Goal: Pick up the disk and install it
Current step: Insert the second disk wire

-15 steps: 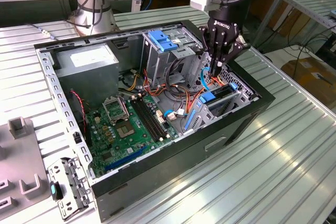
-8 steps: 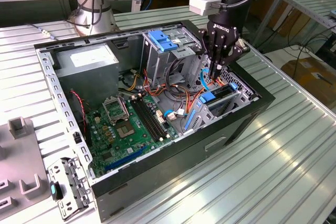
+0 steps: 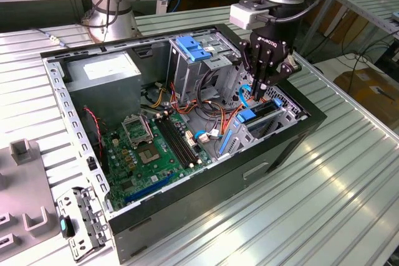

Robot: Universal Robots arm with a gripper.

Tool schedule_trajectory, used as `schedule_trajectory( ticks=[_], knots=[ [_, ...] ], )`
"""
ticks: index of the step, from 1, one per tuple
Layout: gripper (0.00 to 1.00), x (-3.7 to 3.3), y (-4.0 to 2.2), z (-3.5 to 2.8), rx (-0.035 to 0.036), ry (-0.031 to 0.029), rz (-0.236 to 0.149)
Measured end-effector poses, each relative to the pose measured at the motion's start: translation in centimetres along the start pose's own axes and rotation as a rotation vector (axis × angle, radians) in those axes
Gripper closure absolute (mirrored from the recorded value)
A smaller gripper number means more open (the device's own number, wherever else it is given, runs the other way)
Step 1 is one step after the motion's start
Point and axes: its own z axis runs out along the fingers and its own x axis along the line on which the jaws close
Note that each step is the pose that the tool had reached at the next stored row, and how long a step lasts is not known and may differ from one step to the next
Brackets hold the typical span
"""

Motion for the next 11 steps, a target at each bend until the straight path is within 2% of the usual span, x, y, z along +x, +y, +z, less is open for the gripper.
schedule_trajectory(
  ticks=[11],
  knots=[
    [0.84,0.00,0.00,0.00,0.0000,-0.0009,0.000]
  ],
)
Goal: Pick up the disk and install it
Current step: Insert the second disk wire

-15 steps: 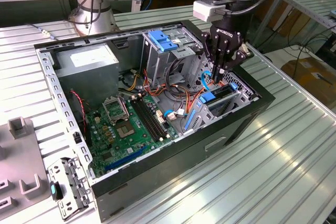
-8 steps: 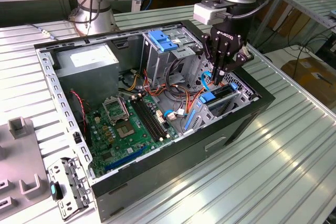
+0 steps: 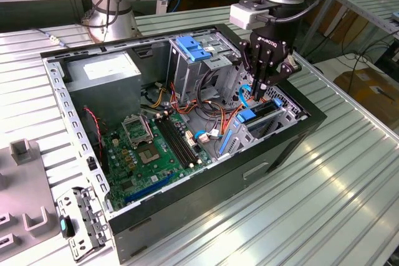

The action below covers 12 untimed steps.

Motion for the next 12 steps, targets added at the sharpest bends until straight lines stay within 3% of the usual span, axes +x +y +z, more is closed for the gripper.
schedule_trajectory(
  ticks=[1,2,3,4,5,6,7,10,12],
  knots=[
    [0.84,0.00,0.00,0.00,0.0000,-0.0006,0.000],
    [0.84,0.00,0.04,0.00,0.0007,-0.0476,0.001],
    [0.84,0.02,0.05,-0.01,0.0015,-0.1181,0.003],
    [0.84,0.47,0.10,0.10,0.0025,-0.1394,0.003],
    [0.84,2.01,0.22,0.45,0.0065,-0.1606,0.003],
    [0.84,3.12,0.79,0.68,0.0388,-0.1718,-0.005],
    [0.84,3.15,0.87,0.69,0.0487,-0.1718,-0.006],
    [0.84,3.29,1.01,0.72,0.0634,-0.1721,-0.013],
    [0.84,3.50,1.13,0.78,0.0671,-0.1726,-0.019]
  ],
)
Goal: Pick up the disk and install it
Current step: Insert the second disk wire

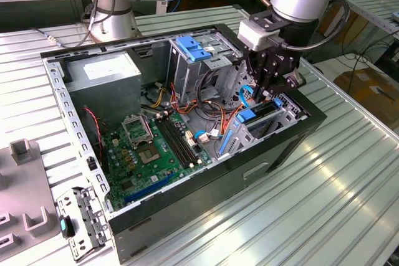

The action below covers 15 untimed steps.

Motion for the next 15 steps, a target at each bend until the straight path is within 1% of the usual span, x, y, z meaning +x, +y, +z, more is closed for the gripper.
schedule_trajectory(
  ticks=[3,4,6,7,9,15],
  knots=[
    [0.84,0.66,0.14,0.08,0.0021,-0.0076,-0.005],
    [0.84,0.90,0.15,0.11,0.0026,-0.0109,-0.005],
    [0.84,1.35,0.18,0.17,0.0036,-0.0356,-0.004],
    [0.84,1.52,0.18,0.19,0.0040,-0.0414,-0.004],
    [0.84,1.69,0.20,0.23,0.0039,-0.0418,-0.003],
    [0.84,1.72,0.18,0.31,0.0039,-0.0416,-0.004]
  ],
)
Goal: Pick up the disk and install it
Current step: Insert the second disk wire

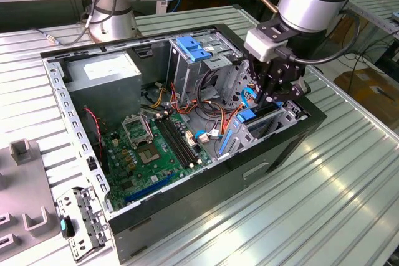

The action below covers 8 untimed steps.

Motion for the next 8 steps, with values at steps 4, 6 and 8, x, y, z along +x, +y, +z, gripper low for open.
schedule_trajectory(
  ticks=[4,6,8],
  knots=[
    [0.84,0.00,-0.08,0.10,0.0000,-0.0003,0.000],
    [0.84,0.00,-0.08,0.13,0.0000,-0.0002,0.000],
    [0.84,0.00,-0.08,0.14,0.0000,-0.0003,0.000]
  ],
)
